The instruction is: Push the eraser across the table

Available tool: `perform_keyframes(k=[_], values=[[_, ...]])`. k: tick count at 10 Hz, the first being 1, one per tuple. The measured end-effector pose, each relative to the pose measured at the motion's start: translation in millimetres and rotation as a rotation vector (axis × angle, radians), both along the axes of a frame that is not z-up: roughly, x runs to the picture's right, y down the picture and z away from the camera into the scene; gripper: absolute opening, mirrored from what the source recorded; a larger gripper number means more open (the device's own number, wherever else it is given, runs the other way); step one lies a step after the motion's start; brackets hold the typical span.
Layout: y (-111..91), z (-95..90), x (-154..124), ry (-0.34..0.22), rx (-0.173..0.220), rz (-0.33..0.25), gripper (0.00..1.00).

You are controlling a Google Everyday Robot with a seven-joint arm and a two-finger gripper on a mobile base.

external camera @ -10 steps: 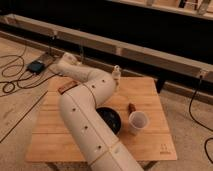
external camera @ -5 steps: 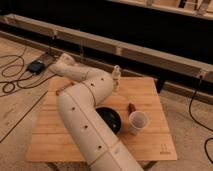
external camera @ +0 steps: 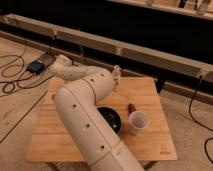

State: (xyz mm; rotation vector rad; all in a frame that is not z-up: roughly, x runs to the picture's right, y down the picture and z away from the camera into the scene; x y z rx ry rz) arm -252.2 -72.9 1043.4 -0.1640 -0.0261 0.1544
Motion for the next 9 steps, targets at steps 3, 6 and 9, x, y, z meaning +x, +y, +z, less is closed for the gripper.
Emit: perform_keyframes(k=[3, 6, 9], values=[[23, -13.2, -12, -0.038, -0.034, -0.033, 0.8], [41, -28.8, -26, -0.078, -0.058, -0.073, 0.8], [54, -47.9, -39, -0.115, -0.07, -0.11, 0.8]])
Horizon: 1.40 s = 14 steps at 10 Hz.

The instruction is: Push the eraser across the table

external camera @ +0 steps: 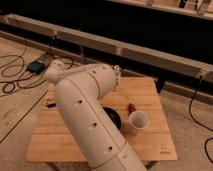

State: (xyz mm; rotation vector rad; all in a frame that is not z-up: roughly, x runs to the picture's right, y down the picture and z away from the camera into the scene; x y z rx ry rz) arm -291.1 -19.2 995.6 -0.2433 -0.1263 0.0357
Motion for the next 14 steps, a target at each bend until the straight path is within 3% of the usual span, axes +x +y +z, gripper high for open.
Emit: perform_keyframes(k=[2, 7, 10, 14], values=[[10, -13.2, -7, -0.023, -0.008, -0.026, 0.8], [23, -18.5, -11, -0.038, -0.025, -0.055, 0.8], [21, -19.4, -21, -0.053, -0.026, -0.064, 0.8], [8, -19.9, -42, -0.082, 0.004, -0.102, 0.8]])
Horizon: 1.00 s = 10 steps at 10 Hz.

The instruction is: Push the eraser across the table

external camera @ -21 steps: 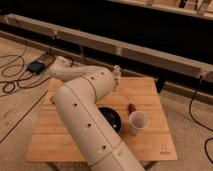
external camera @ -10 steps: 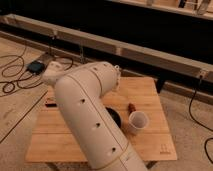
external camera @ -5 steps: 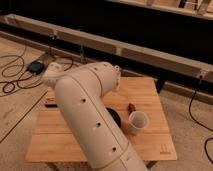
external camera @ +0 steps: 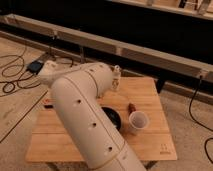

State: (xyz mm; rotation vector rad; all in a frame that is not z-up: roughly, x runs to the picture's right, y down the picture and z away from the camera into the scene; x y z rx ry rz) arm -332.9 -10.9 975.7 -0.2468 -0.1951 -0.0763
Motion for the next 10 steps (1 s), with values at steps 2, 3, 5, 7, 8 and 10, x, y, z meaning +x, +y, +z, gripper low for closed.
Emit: perform_keyframes(k=[2, 3, 5, 7, 8, 10], values=[[2, 3.8, -5, -0.005, -0.002, -0.014, 0.8], [3, 4.8, -5, -0.005, -0.003, -0.019, 0.8], [7, 4.3, -8, -0.006, -0.01, -0.035, 0.8], [15, 3.5, -6, 0.0, -0.024, -0.05, 0.8], [21, 3.2, -4, 0.006, -0.035, -0.056, 0.8], [28, -0.1, 0, 0.015, -0.05, -0.053, 0.8]])
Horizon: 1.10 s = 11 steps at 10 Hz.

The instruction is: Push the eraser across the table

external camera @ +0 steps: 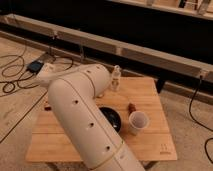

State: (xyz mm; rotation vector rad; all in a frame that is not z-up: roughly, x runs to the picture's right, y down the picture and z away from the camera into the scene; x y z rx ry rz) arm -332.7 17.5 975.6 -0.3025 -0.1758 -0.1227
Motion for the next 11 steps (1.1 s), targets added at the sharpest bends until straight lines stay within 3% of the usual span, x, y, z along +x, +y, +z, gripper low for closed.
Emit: perform_keyframes(k=[5, 11], values=[[16, -20.2, 8, 0.024, -0.012, 0.035, 0.8], [51, -45.9, 18, 0.047, -0.017, 0.064, 0.8]])
